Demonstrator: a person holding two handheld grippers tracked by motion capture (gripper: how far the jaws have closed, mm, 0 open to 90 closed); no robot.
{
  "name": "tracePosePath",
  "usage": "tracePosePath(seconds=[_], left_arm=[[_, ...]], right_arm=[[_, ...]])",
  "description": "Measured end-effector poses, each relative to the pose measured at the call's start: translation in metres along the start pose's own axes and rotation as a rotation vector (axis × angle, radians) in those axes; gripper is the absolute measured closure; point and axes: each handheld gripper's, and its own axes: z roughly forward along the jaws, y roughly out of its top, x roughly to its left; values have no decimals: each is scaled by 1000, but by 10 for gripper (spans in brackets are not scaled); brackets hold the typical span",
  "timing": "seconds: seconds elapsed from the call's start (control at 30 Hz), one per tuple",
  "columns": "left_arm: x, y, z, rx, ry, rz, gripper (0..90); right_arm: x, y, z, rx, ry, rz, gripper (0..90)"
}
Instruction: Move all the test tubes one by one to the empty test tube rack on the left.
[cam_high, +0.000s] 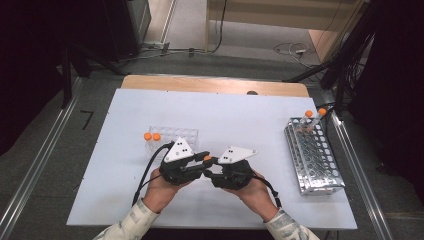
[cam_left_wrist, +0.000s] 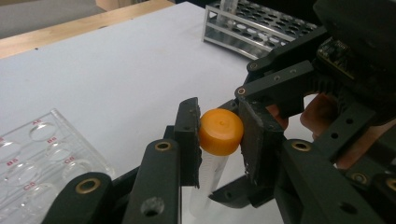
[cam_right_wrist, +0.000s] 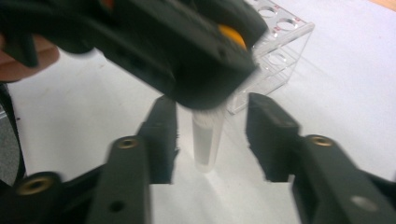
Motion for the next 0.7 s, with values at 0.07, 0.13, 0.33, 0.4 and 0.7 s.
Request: tracePosePath(seconds=[0.07, 0.13, 0.33, 0.4, 0.7], left_arm=[[2, 1, -3, -7, 4, -6, 699], [4, 3, -6, -11, 6, -8, 699], [9, 6, -14, -34, -4, -31, 699], [9, 7, -16, -39, -2, -30, 699], [13, 11, -23, -58, 2, -42, 699]], right_arm=[[-1, 0, 0, 3, 2, 2, 383], [-2, 0, -1, 11, -4, 5, 353], [-4, 0, -3, 17, -2, 23, 292], [-5, 0, -3, 20, -4, 24, 280], [-8, -1, -5, 11, -28, 36, 247]])
